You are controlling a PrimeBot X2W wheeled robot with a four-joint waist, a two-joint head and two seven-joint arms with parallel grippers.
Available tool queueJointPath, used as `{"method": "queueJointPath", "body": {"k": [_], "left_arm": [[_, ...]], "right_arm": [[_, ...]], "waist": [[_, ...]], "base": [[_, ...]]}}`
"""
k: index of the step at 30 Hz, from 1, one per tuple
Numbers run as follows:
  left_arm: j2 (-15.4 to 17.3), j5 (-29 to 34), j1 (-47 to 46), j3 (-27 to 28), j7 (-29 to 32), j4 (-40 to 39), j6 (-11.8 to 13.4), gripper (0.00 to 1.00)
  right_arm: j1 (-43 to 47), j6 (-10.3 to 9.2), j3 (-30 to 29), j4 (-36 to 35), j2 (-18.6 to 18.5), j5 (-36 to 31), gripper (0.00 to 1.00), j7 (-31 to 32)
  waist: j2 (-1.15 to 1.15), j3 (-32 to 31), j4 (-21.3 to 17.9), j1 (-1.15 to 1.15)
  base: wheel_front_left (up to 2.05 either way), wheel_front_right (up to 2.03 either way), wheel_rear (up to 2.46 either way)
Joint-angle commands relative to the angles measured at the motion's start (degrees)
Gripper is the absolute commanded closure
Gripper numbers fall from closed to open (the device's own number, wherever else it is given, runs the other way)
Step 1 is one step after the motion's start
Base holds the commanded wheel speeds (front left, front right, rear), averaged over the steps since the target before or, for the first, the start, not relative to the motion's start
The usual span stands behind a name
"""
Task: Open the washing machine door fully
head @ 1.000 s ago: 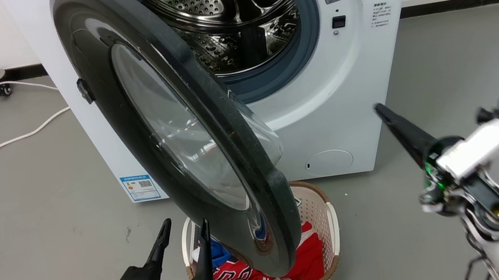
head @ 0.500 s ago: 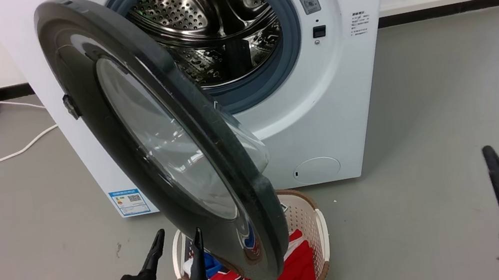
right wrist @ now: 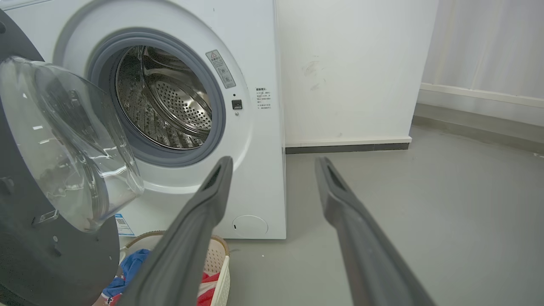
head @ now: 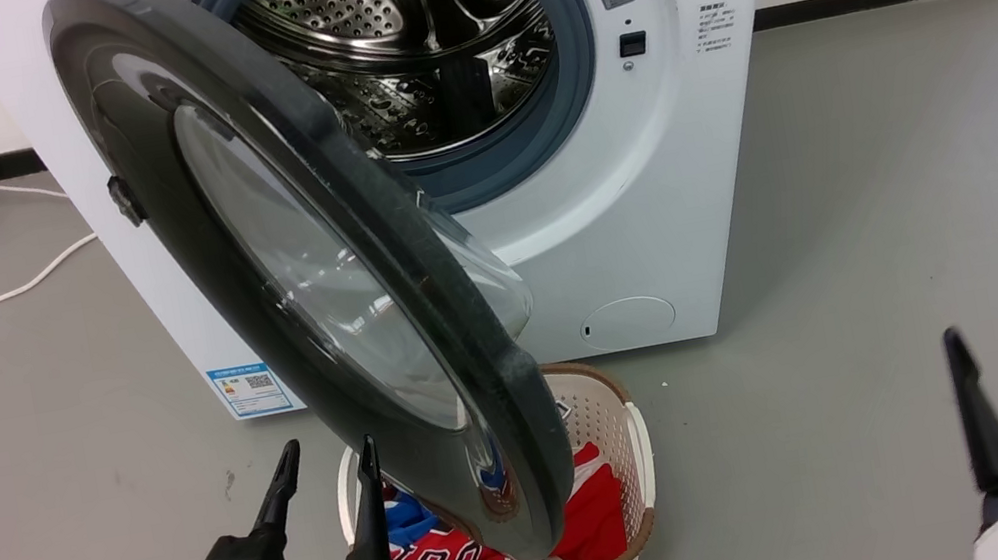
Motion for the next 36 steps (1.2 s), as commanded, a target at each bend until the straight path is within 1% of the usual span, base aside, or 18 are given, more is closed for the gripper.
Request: {"method": "queueJointPath", "body": {"k": [1,4,7,12,23,24,25,31,34,36], "left_arm": [[0.42,0.32,-0.73,0.35,-0.14,-0.14,0.05,0.00],[0.78,0.62,-1.10,0.59,-0.14,-0.05,-0.09,0.00],[0.83,0.64,-1.05,0.72,-0.14,0.18,-0.07,0.00],[0.57,0.48,-0.91,0.84,-0.14,0.42,-0.12,0.00],[0.38,0.04,-0.77,1.34,-0.14,1.17,-0.29,0.00],[0.39,-0.11,-0.73,1.37,-0.14,1.25,-0.30,0.52],[0.38,-0.23,-0.75,1.39,-0.14,1.33,-0.33,1.00],[0.39,-0.37,-1.87,1.91,-0.14,0.53,0.02,1.00],[0.37,0.01,-2.76,2.61,-0.14,-1.95,0.93,1.00],[0.51,0.17,-4.25,3.34,-0.14,-4.98,1.36,1.00]], "right_arm": [[1.22,-0.01,0.84,-0.53,0.72,-1.73,0.00,0.63],[2.48,-0.01,2.48,-0.19,1.46,-4.14,0.00,1.34],[2.35,-0.01,3.68,0.85,1.92,-4.30,0.00,0.70],[0.52,-0.01,4.16,1.97,2.23,-4.63,0.00,0.12],[-0.57,-0.01,4.72,2.98,2.37,-6.33,0.00,0.21],[-0.51,-0.01,4.84,3.05,2.38,-6.37,0.00,0.26],[-0.54,-0.01,4.91,3.11,2.39,-6.28,0.00,0.30],[-0.71,-0.01,4.74,3.17,2.41,-6.29,0.00,0.32],[-0.81,-0.01,4.46,3.08,2.43,-5.97,0.00,0.32],[-0.85,-0.01,4.26,3.02,2.45,-5.97,0.00,0.29]], "waist": [[0.00,0.20,0.19,0.00],[0.00,0.37,0.16,0.00],[0.00,0.48,0.04,0.00],[0.00,0.73,-0.15,0.00],[0.00,0.94,-0.57,0.00],[0.00,0.91,-0.58,0.00],[0.00,0.93,-0.57,0.00],[0.00,1.15,-0.30,0.00],[0.00,1.29,0.00,0.00],[0.00,1.27,0.20,0.00]], "base": [[0.00,0.00,0.00],[0.00,0.00,0.00],[0.00,0.00,0.00],[0.00,0.00,0.00],[0.00,0.00,0.00],[0.00,0.00,0.00],[0.00,0.00,0.00],[0.00,0.00,0.00],[0.00,0.00,0.00],[0.00,0.00,0.00]]}}
